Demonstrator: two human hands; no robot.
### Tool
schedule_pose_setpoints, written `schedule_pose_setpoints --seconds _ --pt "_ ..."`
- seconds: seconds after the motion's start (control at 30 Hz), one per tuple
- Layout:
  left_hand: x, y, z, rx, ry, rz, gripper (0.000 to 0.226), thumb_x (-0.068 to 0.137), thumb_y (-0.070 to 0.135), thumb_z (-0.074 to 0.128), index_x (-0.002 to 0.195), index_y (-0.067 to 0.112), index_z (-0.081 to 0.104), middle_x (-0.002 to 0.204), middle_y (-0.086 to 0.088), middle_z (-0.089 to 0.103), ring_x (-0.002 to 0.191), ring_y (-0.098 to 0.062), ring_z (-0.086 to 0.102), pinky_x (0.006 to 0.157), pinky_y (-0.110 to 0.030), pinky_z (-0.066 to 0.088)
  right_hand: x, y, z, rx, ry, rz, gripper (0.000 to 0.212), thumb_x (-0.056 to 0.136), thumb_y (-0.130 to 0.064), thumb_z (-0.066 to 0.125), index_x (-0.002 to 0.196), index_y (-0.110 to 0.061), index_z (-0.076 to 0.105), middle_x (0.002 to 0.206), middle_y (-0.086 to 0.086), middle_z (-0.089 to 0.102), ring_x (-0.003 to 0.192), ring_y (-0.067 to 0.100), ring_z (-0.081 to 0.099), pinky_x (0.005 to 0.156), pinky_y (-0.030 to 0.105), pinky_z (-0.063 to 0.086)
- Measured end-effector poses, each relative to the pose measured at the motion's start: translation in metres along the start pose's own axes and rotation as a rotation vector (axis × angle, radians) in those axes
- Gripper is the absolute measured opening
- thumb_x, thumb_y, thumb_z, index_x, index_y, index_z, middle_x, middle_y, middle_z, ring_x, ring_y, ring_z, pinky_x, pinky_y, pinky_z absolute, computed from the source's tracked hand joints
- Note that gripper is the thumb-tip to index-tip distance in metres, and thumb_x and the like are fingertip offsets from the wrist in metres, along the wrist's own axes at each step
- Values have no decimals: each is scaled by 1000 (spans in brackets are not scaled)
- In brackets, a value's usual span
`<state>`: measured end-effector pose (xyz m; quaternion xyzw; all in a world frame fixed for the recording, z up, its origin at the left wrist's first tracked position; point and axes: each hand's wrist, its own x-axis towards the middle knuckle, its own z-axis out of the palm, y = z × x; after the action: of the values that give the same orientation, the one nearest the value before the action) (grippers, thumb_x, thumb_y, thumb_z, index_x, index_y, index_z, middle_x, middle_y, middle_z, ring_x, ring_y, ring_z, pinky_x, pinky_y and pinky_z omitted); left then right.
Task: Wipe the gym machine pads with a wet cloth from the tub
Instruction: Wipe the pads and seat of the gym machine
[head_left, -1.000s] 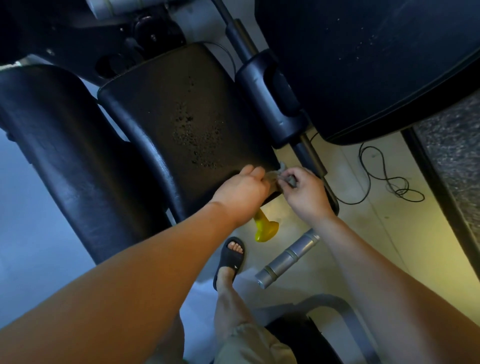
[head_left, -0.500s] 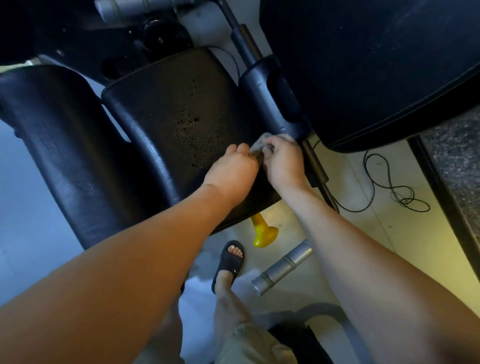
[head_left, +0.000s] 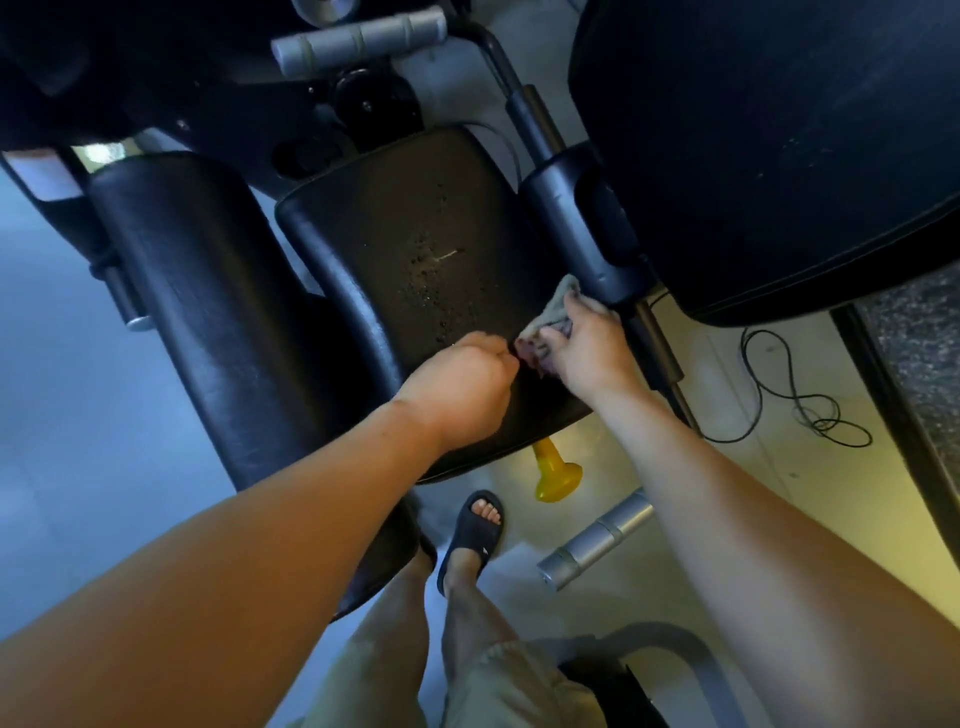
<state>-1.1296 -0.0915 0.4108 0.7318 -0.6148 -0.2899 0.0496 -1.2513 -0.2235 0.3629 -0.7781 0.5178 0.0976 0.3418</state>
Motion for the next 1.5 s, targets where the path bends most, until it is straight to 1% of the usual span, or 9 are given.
schedule_pose_setpoints --seconds 0.13,0.23,0.33,0.53,0.67,0.9,1.13,1.27,1.5 --pt "-26 -34 -7 -42 45 -25 22 97 22 48 107 12 65 110 -5 58 109 -20 52 90 -29 44 15 -25 1 -63 55 -46 25 96 -5 51 117 -6 65 110 9 65 111 29 58 91 28 44" --pt "-40 -53 -10 -70 78 -51 22 97 25 48 105 15 66 107 -1 58 106 -18 52 88 -28 44 29 -34 -2 -54 137 -77 16 85 3 50 80 -8 60 76 2 60 85 29 64 75 30 49" --pt "-53 -64 -19 -86 128 -104 21 96 25 49 101 15 67 103 -2 59 102 -19 54 89 -32 48 18 -34 -5 24 133 -45 28 97 0 52 120 -1 67 118 7 64 118 25 59 91 12 37" --pt "-63 -77 -33 -61 225 -296 29 91 25 49 117 15 59 117 -5 55 108 -24 48 93 -41 48 -6 -26 1 9 159 121 46 99 -9 57 144 -15 54 142 16 46 127 32 53 103 34 43" --pt "-65 -74 -28 -111 265 -450 46 87 23 55 130 8 48 132 -12 44 118 -32 41 99 -42 44 10 -41 -7 31 187 118 42 99 -7 54 140 -11 58 140 17 50 126 33 55 103 34 44" --pt "-56 -61 -17 -233 241 -566 65 89 18 54 148 0 32 148 -17 31 134 -34 33 112 -40 34 51 -61 -15 91 218 -117 49 99 2 45 146 -9 51 134 11 45 109 19 57 95 4 31" --pt "-46 -56 -17 -158 182 -606 67 87 11 59 148 -2 33 143 -15 32 125 -32 36 108 -36 37 88 -56 -20 -87 22 -219 47 96 -1 54 142 -12 55 135 8 41 117 31 54 103 37 51" --pt "-46 -57 -19 -145 183 -600 65 85 8 61 144 -2 37 140 -16 35 125 -33 36 107 -36 38 99 -65 -18 -133 40 -381 48 94 0 52 142 -7 55 138 14 46 126 28 49 110 23 32" --pt "-47 -55 -26 -223 223 -645 62 88 8 57 148 2 39 144 -11 37 133 -29 35 111 -35 36 56 -36 -22 -282 -7 -591 22 87 -2 57 108 -5 63 118 17 56 109 36 53 94 38 43"
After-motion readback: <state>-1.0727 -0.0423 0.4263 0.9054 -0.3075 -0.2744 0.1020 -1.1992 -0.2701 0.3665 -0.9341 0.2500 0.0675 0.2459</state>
